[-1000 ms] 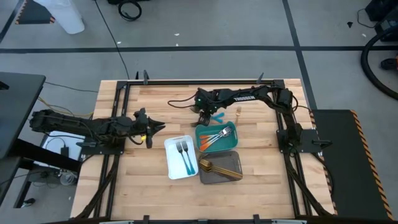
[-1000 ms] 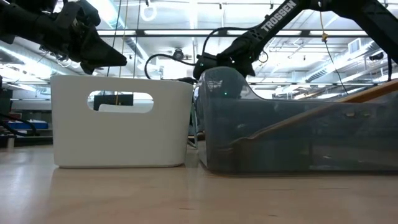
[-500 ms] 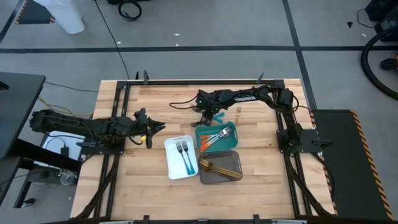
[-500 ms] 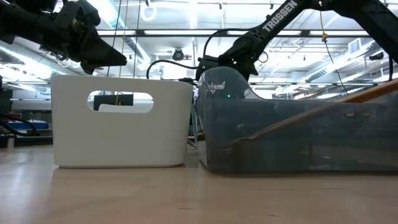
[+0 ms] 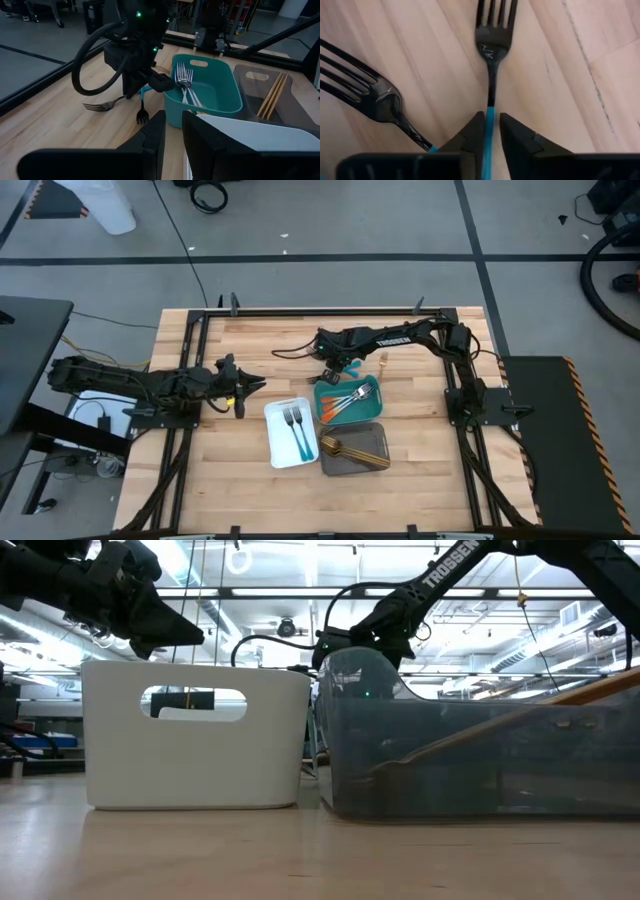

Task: Sort silverware by color (type)
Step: Put the blue fork into the white bin

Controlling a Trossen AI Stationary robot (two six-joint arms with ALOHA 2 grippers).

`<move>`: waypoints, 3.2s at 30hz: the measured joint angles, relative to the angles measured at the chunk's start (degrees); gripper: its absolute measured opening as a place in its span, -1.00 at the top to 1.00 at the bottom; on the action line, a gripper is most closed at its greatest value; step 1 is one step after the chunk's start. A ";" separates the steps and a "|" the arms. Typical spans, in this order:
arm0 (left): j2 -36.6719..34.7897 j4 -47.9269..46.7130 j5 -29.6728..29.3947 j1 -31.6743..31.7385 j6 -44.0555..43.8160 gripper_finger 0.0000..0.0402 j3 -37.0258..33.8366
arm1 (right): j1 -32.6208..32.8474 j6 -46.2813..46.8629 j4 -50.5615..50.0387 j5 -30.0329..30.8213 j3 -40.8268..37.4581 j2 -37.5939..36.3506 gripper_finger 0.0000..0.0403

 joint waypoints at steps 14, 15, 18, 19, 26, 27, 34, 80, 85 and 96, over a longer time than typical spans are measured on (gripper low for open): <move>0.00 0.04 0.00 0.04 0.00 0.65 0.00 | -0.09 1.84 -4.05 0.35 -0.31 -1.52 0.94; 0.00 0.12 0.00 0.04 -0.02 0.65 0.00 | -0.09 1.84 -4.78 0.36 -0.42 -2.02 0.94; 0.00 1.24 -0.01 0.02 -0.25 0.65 0.00 | -0.11 1.85 -4.60 0.43 -0.36 -3.95 0.94; 0.00 1.37 0.00 0.02 -0.33 0.65 0.00 | -0.09 1.85 -4.48 0.46 -0.30 -4.53 0.94; 0.00 1.31 0.00 0.02 -0.62 0.65 0.00 | 0.12 4.01 -4.11 -1.01 -0.23 -7.32 0.94; 0.01 0.96 0.02 0.02 -0.63 0.65 0.00 | 0.27 4.21 -3.97 -1.01 -0.16 -7.60 0.94; 0.02 -2.10 0.44 0.02 -1.86 0.65 0.00 | 1.86 4.31 -4.66 -1.25 0.23 -7.85 0.94; -5.75 -2.94 1.44 0.00 2.86 0.65 -0.01 | 18.33 16.92 8.46 -14.96 11.81 -7.94 0.92; -5.75 -3.19 1.44 0.00 2.60 0.65 -0.02 | 20.05 17.73 10.69 -14.21 11.81 -7.94 0.92; -5.75 -3.19 1.44 0.00 2.40 0.65 -0.02 | 22.35 21.22 13.41 -13.60 11.81 -7.94 0.92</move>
